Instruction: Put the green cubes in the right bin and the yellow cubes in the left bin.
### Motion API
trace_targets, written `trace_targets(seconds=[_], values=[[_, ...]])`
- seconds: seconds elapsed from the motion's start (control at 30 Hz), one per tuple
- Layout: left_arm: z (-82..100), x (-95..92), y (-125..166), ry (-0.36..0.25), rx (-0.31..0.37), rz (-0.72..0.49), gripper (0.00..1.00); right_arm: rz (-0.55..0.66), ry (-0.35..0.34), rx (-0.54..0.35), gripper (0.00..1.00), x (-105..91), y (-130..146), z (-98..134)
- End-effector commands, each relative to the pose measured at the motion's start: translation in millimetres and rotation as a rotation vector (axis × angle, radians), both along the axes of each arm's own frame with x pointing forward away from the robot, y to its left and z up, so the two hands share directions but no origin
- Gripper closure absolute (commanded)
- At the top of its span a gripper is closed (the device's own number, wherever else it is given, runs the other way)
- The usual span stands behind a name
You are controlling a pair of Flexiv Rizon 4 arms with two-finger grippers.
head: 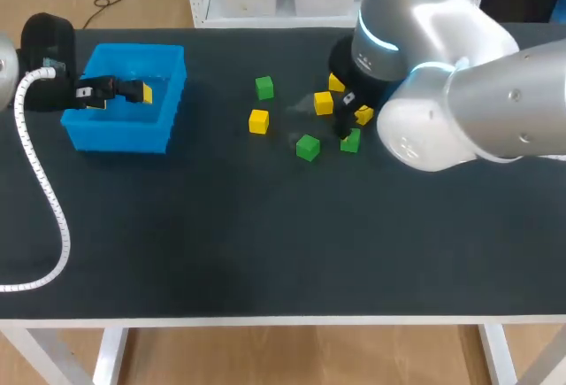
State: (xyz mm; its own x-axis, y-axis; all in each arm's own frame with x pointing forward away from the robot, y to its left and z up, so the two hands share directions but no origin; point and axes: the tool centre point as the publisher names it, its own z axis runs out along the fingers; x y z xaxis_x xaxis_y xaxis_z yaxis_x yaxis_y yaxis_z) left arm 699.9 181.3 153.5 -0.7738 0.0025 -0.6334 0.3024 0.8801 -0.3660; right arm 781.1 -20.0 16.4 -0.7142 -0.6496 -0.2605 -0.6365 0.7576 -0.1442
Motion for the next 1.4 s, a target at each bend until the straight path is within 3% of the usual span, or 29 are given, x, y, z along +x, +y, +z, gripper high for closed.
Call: trace_targets(seconds=[0.03,0.5,0.8,0.83,0.9,0.93,1.23,1.4], values=[[-0.7,0.5,0.5,-0.001,-0.003,-0.002,0.00,-0.002,0.009,-0.005,0.00,-0.9,2.0,-7.5],[-0.7,0.5,0.5,-0.001,-0.003,-0.002,0.00,-0.013,0.036,0.004,0.00,7.2,14.1,-21.5],[-0.7,0.5,0.5,-0.001,-0.003,-0.002,0.00,-0.026,0.066,-0.009,0.00,1.8,15.3,-31.9],[-0.7,0.5,0.5,-0.001,-0.003,-0.002,0.00,-0.035,0.069,-0.013,0.51,1.0,15.1,-32.3],[-0.7,0.5,0.5,-0.001,-0.003,-0.002,0.00,-0.048,0.072,-0.006,0.73,-1.3,13.2,-33.1],[-0.7,0.5,0.5,-0.001,-0.003,-0.002,0.00,-0.047,0.071,-0.006,0.97,-2.5,11.9,-33.6],[-0.7,0.5,0.5,-0.001,-0.003,-0.002,0.00,-0.077,0.060,0.012,1.00,-8.2,1.0,-22.5],[-0.7,0.5,0.5,-0.001,-0.003,-0.002,0.00,-0.058,-0.012,0.032,1.00,-6.0,0.6,11.4]])
